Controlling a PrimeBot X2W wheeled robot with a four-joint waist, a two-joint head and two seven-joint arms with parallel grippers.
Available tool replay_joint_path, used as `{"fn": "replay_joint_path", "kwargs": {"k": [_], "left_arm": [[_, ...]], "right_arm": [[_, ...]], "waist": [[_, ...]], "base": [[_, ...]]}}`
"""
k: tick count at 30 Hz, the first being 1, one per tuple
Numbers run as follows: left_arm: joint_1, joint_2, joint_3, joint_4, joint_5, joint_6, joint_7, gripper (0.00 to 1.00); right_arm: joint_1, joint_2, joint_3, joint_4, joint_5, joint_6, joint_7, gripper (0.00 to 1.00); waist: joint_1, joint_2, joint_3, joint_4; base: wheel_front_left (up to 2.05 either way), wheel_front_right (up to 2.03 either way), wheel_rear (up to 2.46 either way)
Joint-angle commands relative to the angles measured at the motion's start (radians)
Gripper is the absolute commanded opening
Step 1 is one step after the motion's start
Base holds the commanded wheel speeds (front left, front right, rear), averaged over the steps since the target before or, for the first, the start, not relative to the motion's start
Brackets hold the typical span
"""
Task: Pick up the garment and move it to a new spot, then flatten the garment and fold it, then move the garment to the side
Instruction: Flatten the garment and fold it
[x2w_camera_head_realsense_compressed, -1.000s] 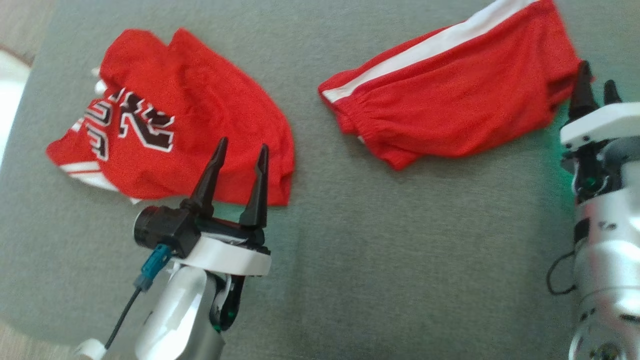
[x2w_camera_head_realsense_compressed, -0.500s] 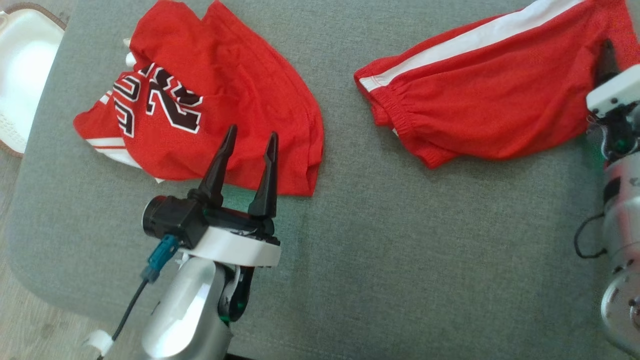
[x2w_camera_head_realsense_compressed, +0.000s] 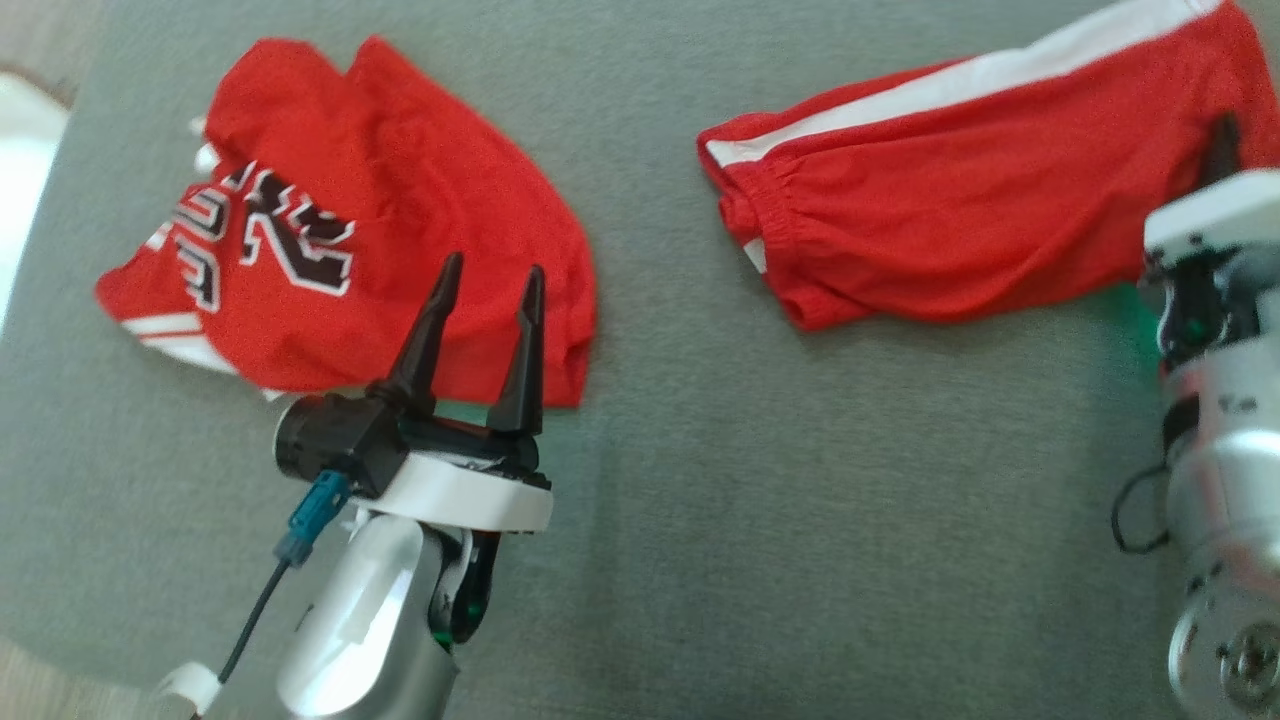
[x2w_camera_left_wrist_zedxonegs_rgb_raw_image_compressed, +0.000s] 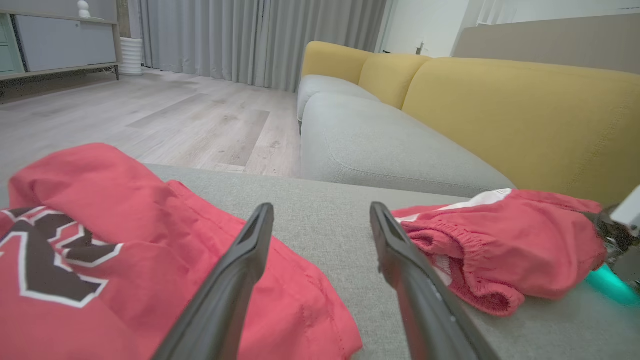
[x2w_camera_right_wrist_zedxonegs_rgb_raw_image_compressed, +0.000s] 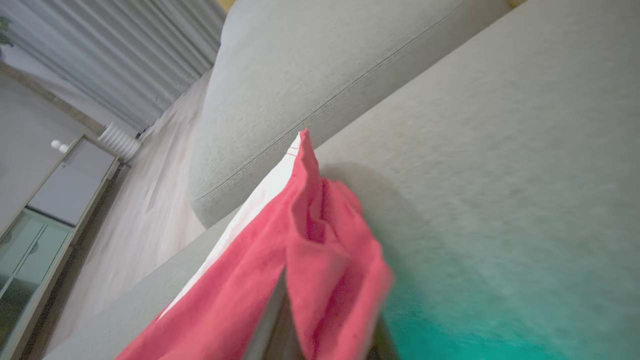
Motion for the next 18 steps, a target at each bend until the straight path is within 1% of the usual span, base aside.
{"fn": "replay_joint_path", "kwargs": {"k": [1, 5, 9, 13, 18], "left_arm": [[-0.008, 0.008, 0.041, -0.029, 0.014, -0.004, -0.005, 1.00], [0.009, 0.008, 0.060, -0.033, 0.027, -0.011, -0.005, 1.00], [0.023, 0.008, 0.068, -0.042, 0.037, -0.019, -0.005, 1.00], [0.033, 0.008, 0.067, -0.054, 0.042, -0.024, -0.005, 1.00], [0.043, 0.008, 0.060, -0.064, 0.047, -0.025, -0.005, 1.00]], "right_arm": [[0.021, 0.010, 0.021, -0.045, 0.031, -0.001, -0.019, 0.00], [0.099, 0.012, 0.030, -0.100, 0.104, -0.001, -0.042, 0.00], [0.188, 0.011, 0.032, -0.157, 0.153, -0.001, -0.061, 0.00], [0.273, 0.018, 0.031, -0.205, 0.191, -0.001, -0.060, 0.00], [0.340, 0.035, 0.038, -0.254, 0.231, -0.001, -0.059, 0.00]], "waist": [[0.0000, 0.0000, -0.030, -0.036], [0.0000, 0.0000, -0.067, -0.088], [0.0000, 0.0000, -0.104, -0.136], [0.0000, 0.0000, -0.135, -0.169], [0.0000, 0.0000, -0.154, -0.192]], "base": [[0.00, 0.00, 0.00], [0.00, 0.00, 0.00], [0.00, 0.00, 0.00], [0.00, 0.00, 0.00], [0.00, 0.00, 0.00]]}}
